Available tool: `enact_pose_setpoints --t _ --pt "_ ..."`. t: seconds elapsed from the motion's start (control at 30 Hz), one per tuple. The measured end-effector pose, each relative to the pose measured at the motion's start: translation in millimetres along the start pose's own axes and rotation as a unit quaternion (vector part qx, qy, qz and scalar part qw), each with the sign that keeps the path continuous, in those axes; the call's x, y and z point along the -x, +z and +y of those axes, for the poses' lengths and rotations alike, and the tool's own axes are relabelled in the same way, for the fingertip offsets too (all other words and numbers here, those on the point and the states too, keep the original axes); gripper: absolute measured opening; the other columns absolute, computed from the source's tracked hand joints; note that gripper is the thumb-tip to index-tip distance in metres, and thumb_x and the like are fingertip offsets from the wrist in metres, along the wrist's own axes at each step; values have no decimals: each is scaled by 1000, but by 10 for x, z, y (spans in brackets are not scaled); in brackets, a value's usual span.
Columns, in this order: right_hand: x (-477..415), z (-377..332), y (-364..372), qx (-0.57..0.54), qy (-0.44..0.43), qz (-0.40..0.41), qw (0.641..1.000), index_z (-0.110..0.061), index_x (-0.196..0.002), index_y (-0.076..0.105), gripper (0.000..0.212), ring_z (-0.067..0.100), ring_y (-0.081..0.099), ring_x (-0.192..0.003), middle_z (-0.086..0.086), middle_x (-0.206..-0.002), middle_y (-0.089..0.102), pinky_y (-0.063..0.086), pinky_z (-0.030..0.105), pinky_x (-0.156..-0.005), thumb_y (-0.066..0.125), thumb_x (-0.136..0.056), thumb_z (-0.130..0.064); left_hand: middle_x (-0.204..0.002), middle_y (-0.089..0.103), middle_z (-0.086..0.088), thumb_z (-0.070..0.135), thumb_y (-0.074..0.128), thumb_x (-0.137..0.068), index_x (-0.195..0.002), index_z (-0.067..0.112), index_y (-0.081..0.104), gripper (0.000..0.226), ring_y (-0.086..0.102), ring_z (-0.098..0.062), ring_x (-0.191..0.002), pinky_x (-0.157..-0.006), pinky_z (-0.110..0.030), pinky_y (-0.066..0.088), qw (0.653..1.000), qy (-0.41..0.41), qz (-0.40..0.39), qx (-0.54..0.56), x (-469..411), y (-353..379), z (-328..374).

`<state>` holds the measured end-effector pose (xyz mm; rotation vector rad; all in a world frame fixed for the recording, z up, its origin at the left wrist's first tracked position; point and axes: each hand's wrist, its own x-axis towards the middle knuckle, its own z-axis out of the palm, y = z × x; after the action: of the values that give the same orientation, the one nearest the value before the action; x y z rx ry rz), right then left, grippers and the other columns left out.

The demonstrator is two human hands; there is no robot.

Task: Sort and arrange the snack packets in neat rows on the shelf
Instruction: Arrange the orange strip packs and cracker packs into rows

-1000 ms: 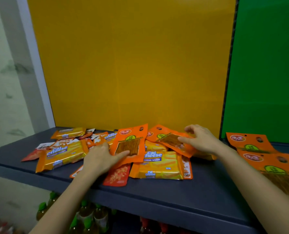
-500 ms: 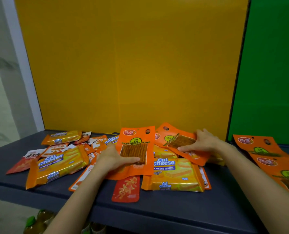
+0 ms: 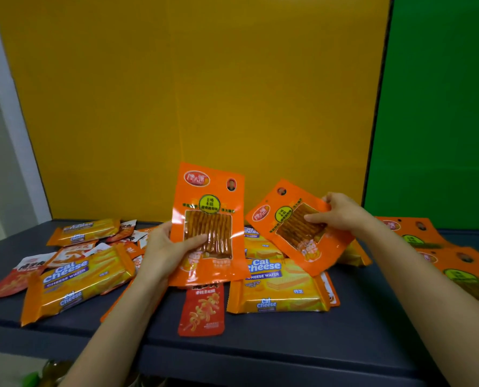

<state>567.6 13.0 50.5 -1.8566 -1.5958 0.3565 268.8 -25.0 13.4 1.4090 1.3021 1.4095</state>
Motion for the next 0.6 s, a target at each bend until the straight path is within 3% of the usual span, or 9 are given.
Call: enact_pose_setpoints --t 0.1,0.27,0.37,0.53,0.6 --pt "109 51 -158 -25 -13 59 998 -13 -102 50 39 29 58 -97 10 -106 60 47 39 -86 72 -78 -34 -84 70 -1 14 71 -77 -90 21 60 19 69 -9 -58 -55 -25 52 998 55 16 9 31 25 146" --pt "325 265 -527 -164 -9 136 977 -11 -115 54 43 32 62 -101 13 -112 64 50 48 -91 70 -80 -31 -97 67 -4 16 63 -85 -104 21 54 22 66 -24 -83 -78 -41 53 996 62 15 60 58 325 441" --pt "487 479 -808 -247 2 152 957 -12 -109 60 33 30 65 -96 13 -108 67 51 47 -91 69 -81 -27 -95 67 -8 11 57 -88 -114 14 54 27 66 -19 -71 -68 -35 53 994 39 -26 101 108 636 593" --pt "843 952 -1413 -305 17 169 937 -13 -105 59 22 21 63 -80 10 -102 66 50 33 -73 65 -85 -21 -78 64 -5 6 50 -89 -105 15 55 19 63 -7 -44 -42 -18 51 991 19 -82 107 336 1354 793" --pt "960 1224 -1669 -302 21 185 935 -16 -102 57 19 23 62 -82 9 -100 65 49 30 -71 64 -86 -22 -76 63 -5 7 49 -89 -99 17 55 15 63 -9 -46 -38 -15 48 990 14 -98 99 474 1700 861"
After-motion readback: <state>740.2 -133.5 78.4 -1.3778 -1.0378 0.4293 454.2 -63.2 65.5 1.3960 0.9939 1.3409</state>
